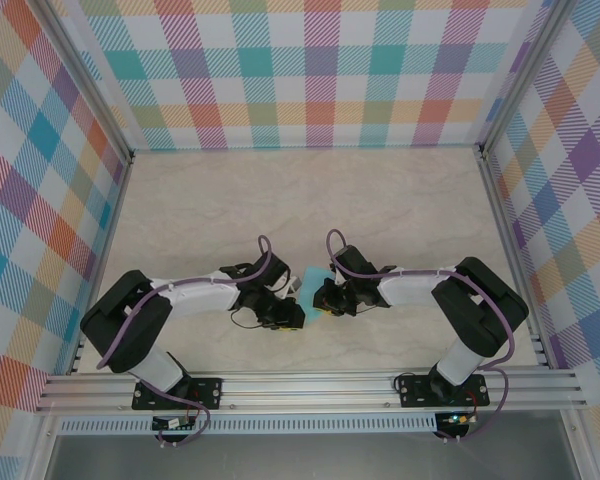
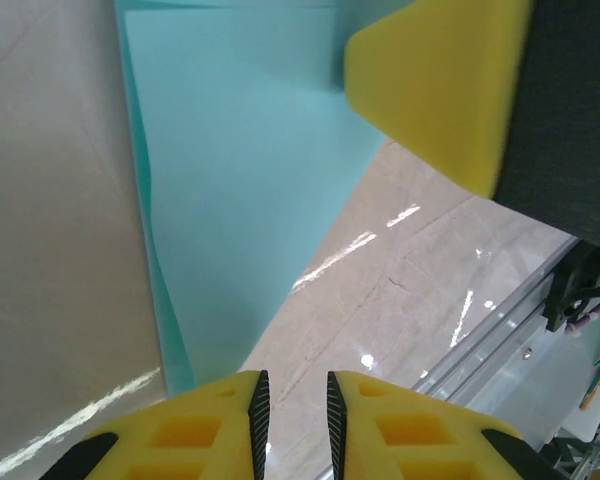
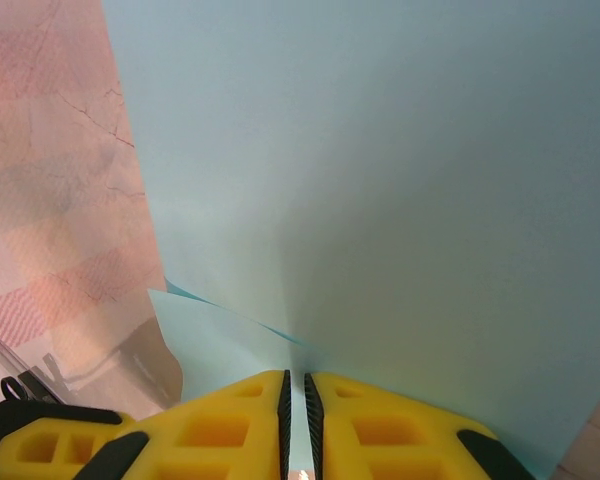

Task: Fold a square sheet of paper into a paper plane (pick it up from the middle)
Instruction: Third fold the triangle at the center of the table.

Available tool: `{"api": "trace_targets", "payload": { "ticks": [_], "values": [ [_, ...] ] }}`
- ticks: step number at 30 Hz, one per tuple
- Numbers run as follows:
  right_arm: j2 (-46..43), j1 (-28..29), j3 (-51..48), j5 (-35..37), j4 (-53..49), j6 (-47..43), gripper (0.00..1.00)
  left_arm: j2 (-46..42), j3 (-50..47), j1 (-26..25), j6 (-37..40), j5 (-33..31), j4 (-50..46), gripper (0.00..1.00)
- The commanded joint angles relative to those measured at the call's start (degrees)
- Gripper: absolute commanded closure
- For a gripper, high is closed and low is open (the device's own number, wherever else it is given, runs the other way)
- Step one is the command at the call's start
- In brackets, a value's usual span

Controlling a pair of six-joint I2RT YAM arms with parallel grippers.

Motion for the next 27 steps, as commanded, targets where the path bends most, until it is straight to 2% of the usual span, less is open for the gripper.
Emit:
{"api": "trace_targets", "payload": {
  "ticks": [1,7,14,20,27],
  "values": [
    [1.49,0.04,-1.02,4.70,-7.70,0.42,0.83,3.18,0.41,-0.79,1.27,0.89,-2.10,0.75],
    [0.88,0.04,-1.27,5.23,-8.48,0.33,0.83,2.27,-1.90,-0.77,2.10,-3.55,-6.32,0.77],
    [1.10,0.04,-0.98,5.15,-8.64,0.20,0.82,-3.39,-2.26,-0.76,1.45,-6.53,-9.01,0.78],
    [1.00,0.08,-0.41,5.06,-9.11,-0.09,0.82,-8.63,-0.33,-0.11,-0.97,-7.42,-5.48,0.79],
    [0.87,0.07,0.42,5.32,-9.70,-0.41,0.82,-3.65,3.69,0.67,-1.57,-8.13,-0.42,0.82]
  ]
}}
